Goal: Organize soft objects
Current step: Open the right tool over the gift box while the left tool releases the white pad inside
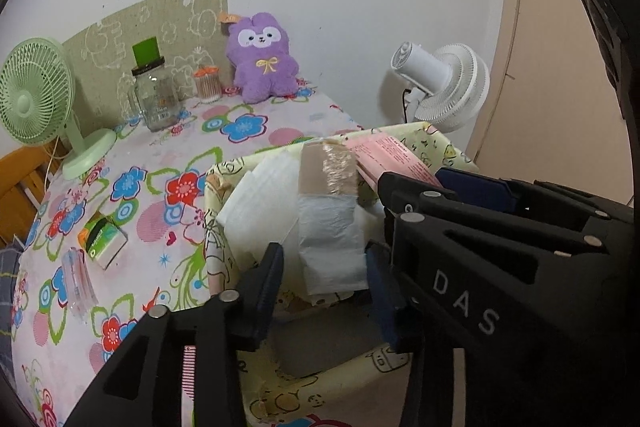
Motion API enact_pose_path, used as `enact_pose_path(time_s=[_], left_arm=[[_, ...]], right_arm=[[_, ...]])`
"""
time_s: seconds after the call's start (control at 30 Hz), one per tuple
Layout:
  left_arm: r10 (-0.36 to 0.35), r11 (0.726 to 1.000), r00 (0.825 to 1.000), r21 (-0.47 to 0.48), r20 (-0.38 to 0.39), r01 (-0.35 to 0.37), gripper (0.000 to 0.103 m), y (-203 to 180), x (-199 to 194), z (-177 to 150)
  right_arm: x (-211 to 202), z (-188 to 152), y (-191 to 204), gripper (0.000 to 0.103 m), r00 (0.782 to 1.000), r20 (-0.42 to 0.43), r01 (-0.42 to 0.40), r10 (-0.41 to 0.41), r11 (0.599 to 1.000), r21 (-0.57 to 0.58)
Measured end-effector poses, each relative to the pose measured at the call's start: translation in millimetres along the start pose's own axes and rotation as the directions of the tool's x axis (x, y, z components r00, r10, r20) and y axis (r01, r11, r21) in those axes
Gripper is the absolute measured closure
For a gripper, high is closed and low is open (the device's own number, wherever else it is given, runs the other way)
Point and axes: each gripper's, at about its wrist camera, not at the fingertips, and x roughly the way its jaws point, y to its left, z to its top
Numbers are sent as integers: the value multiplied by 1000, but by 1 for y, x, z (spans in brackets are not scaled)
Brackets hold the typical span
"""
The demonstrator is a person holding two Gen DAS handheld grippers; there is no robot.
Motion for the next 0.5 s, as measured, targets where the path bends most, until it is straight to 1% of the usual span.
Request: enact_pose_path(time_s=[0.07,0.13,0.3,0.37,0.4,0.47,0.5], left_arm=[[4,1000,1000,-1,-1,-4,47,1,1,0],[4,1000,1000,-1,0,-4,42,2,1,0],[-3,1000,1000,-5,4,3,36,4,2,3],[-2,1000,1000,-7,6,2,29,5,2,4],[-6,1000,1000,-11,7,6,28,5,2,4],[-18,1000,1000,-18,10,18,23,6,0,5],[-23,1000,1000,-19,11,23,22,6,-1,5]], right_arm=[[4,0,0,62,1000,-8,-2,2,1000,2],[7,-1,0,62,1000,-15,-8,8,1000,7],[10,1,0,60,1000,-14,-4,4,1000,15],[10,2,-1,59,1000,-17,8,-7,1000,20],[10,2,-1,59,1000,-16,11,-11,1000,20],[7,2,0,48,1000,-16,23,-23,1000,11],[5,2,1,36,1000,-10,24,-24,1000,7]])
